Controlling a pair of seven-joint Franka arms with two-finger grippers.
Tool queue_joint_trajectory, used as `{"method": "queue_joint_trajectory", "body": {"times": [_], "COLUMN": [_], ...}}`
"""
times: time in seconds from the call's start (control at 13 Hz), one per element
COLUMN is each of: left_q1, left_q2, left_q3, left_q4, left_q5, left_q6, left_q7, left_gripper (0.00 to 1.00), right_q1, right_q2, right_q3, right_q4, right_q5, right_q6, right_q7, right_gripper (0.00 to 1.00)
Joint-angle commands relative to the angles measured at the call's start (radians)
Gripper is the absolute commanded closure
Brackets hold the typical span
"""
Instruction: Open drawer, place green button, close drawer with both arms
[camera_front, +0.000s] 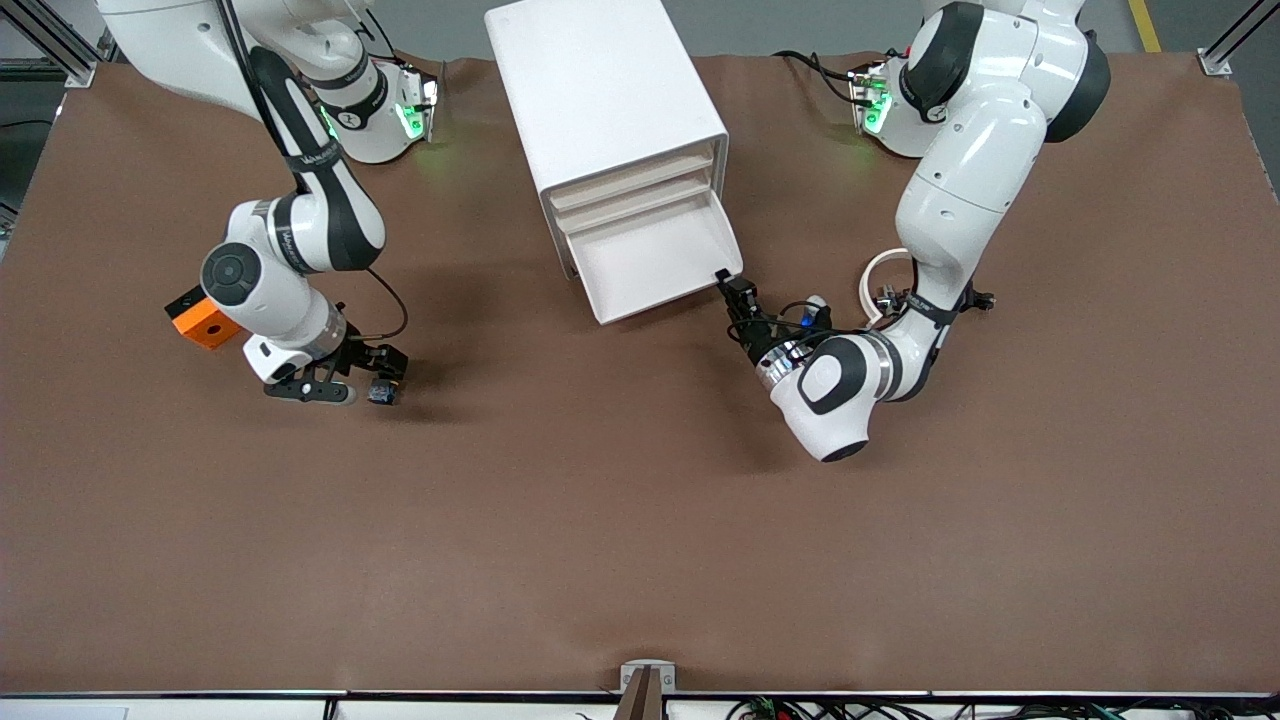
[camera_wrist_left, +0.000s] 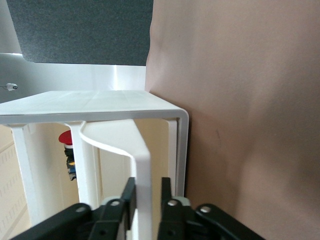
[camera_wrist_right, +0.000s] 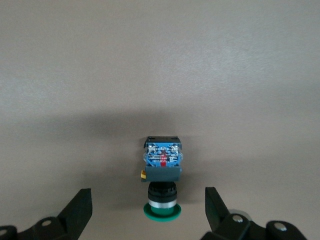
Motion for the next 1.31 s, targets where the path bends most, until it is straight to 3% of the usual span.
{"method": "queue_joint_trajectory", "body": {"times": [0.0,0.54,0.62,0.69,0.77,0.85,1.23], "left_q1": [-0.002,0.005,0.005,0.008,0.009,0.014,0.020], "left_q2": [0.007,-0.010,-0.013,-0.024,-0.050,-0.073,-0.220], "left_q3": [0.016,0.001,-0.001,-0.001,0.001,0.001,0.004], "left_q4": [0.010,0.035,0.049,0.056,0.058,0.058,0.055], "left_q5": [0.033,0.028,0.028,0.028,0.028,0.028,0.086], "left_q6": [0.008,-0.082,-0.111,-0.139,-0.156,-0.168,-0.194], "left_q7": [0.003,0.010,0.013,0.038,0.095,0.129,0.204], "left_gripper": [0.00,0.00,0.00,0.00,0.00,0.00,0.00], "right_q1": [0.014,0.002,0.002,0.002,0.003,0.003,0.006], "right_q2": [0.039,0.101,0.102,0.101,0.101,0.101,0.051], "right_q3": [-0.009,-0.012,-0.012,-0.010,-0.010,-0.010,-0.010], "right_q4": [-0.006,-0.006,-0.006,-0.006,-0.006,-0.006,0.009], "right_q5": [0.011,0.011,0.011,0.011,0.012,0.012,0.012], "right_q6": [0.057,0.137,0.133,0.127,0.125,0.125,0.026], "right_q7": [-0.025,-0.056,-0.056,-0.045,-0.033,-0.012,0.065], "right_gripper": [0.00,0.00,0.07,0.41,0.83,1.00,1.00]}}
